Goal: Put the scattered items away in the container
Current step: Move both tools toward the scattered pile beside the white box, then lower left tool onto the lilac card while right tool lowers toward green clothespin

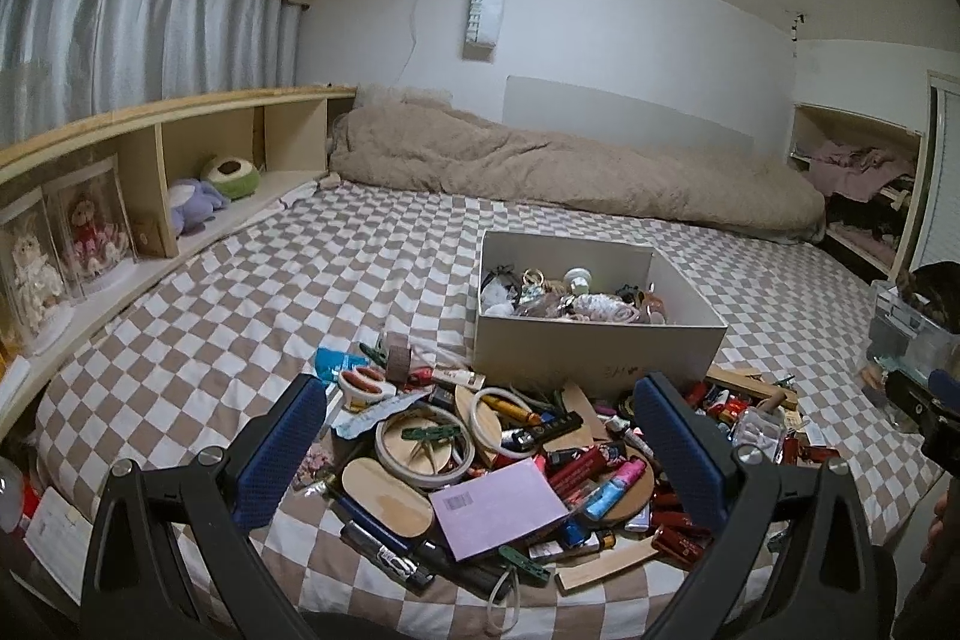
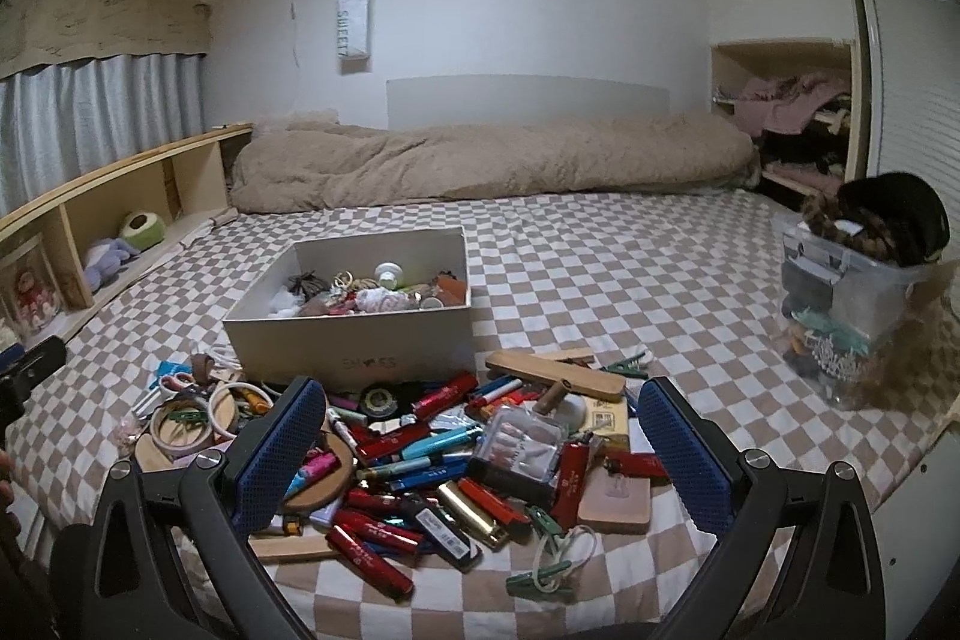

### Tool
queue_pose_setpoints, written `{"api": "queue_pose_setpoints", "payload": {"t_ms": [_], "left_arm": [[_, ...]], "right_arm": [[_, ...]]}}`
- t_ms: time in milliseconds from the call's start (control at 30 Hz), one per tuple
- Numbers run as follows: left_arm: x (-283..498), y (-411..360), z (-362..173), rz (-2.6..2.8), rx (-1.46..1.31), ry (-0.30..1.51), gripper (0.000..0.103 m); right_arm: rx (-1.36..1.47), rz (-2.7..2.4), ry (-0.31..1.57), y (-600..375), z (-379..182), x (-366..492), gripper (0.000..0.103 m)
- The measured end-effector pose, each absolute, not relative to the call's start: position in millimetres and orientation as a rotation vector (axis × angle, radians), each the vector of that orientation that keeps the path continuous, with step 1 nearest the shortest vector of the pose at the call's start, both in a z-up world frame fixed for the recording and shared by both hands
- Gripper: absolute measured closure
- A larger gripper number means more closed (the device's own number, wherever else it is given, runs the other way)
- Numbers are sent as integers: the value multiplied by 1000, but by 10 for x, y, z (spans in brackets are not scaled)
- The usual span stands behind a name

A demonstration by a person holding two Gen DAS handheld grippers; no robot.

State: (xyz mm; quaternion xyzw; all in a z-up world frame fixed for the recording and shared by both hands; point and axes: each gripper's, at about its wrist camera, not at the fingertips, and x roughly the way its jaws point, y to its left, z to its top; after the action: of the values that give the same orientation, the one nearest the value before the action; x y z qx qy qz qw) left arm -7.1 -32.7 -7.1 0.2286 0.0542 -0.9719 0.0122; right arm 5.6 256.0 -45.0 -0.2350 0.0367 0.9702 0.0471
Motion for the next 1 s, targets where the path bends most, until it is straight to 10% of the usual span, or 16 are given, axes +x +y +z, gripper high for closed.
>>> {"api": "queue_pose_setpoints", "payload": {"t_ms": [1000], "left_arm": [[-810, -77, -1352, -2858, 1407, 446, 0]], "right_arm": [[-1035, 2953, 416, 2961, -1151, -264, 0]]}}
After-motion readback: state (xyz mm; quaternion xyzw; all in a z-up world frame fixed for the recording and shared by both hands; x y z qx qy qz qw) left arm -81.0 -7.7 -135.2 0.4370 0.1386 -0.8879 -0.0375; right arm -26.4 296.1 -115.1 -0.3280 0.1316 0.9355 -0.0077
